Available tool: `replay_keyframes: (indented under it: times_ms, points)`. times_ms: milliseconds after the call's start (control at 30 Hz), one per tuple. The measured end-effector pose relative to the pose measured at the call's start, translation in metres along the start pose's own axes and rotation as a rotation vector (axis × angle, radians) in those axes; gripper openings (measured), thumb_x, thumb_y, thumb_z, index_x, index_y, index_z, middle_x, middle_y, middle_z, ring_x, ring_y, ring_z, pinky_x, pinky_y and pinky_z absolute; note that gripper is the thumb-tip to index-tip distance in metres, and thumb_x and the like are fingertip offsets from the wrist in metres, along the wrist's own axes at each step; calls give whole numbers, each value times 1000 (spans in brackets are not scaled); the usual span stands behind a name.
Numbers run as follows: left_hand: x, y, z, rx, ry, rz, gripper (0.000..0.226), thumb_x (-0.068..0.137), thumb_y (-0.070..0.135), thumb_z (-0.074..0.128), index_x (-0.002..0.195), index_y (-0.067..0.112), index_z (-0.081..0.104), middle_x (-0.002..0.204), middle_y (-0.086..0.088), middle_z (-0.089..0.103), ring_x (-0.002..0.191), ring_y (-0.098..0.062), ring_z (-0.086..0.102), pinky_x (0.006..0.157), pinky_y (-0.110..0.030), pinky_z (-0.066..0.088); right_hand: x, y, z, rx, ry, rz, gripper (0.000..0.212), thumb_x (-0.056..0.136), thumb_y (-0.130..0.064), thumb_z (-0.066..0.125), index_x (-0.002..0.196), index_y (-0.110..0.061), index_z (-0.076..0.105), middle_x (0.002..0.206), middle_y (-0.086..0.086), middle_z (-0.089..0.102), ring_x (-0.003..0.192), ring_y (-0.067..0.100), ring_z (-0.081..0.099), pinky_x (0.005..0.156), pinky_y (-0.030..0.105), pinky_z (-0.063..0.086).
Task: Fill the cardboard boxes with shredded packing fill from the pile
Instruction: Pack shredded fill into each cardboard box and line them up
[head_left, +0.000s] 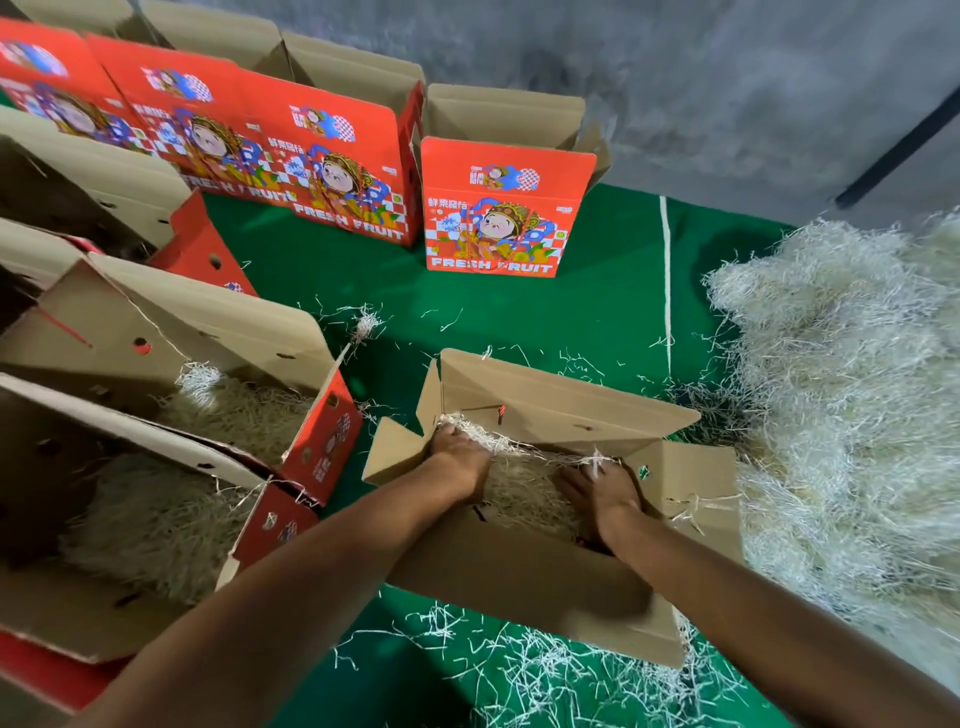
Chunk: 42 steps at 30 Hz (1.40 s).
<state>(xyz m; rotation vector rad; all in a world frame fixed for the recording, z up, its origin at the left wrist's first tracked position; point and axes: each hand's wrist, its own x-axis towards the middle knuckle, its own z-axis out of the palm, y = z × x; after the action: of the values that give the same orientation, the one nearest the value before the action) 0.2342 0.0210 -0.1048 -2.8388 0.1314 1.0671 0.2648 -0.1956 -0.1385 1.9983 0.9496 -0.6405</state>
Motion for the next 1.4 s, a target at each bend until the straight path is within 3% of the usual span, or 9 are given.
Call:
replay_keyframes:
  times_ms: [133,233,300,500,667,867,1067,1233,1400]
  points:
    - [-19,-4,-3,-222,134,138,24,100,23,51,118,14,63,120,-9,64,112,-26,59,94,-32,44,-3,3,-15,300,-5,-28,48,103,-32,46,148,-17,45,154,5,42,141,24,37,106,29,36]
    - [-23,-1,-8,-59,306,128,28,97,21,53,121,16,65,125,-9,64,117,-29,58,102,-40,43,-10,-2,-34,478,179,-54,33,100,-22,43,121,-12,67,128,14,64,117,30,59,90,38,48]
    - [-19,-3,-3,75,220,34,35,95,19,59,129,14,62,134,-10,59,126,-31,51,105,-42,40,-13,-7,-47,479,225,41,24,95,-9,51,103,-12,74,107,11,73,97,28,68,71,39,52]
    - [1,-1,17,-9,-104,-1,52,101,48,43,140,15,52,144,-13,51,127,-29,52,104,-42,41,-4,-9,-22,546,-113,163,26,100,-16,52,120,-11,67,123,9,67,113,28,64,83,37,50]
    - [5,10,25,29,-335,59,53,100,49,39,134,12,57,132,-13,58,108,-28,57,99,-40,47,12,-34,-6,762,-364,-45,35,103,-22,50,130,-2,62,134,17,61,120,31,61,100,40,49]
    - [8,11,33,216,-302,10,51,104,29,46,152,14,34,159,-12,28,141,-29,34,108,-47,36,9,-38,-8,1048,-480,-82,51,105,-44,44,144,-11,52,149,11,49,136,27,47,111,34,34]
    - [8,6,31,382,-66,10,70,102,25,52,159,16,11,165,-9,9,149,-25,16,115,-37,31,-8,-41,-7,1098,-134,-78,58,98,-48,56,147,-19,47,149,8,50,133,26,50,109,28,34]
    - [-6,18,20,196,-69,-60,43,97,14,58,140,16,52,143,-9,51,130,-29,49,103,-45,44,-20,-31,-20,843,-54,34,36,91,-38,62,117,-14,67,118,7,70,104,27,67,76,29,48]
    - [-22,31,8,83,55,0,20,90,8,60,106,14,69,108,-8,68,99,-27,64,65,-37,44,-22,-16,-31,864,88,188,26,97,-6,53,121,-9,64,119,12,67,108,26,64,92,36,51]
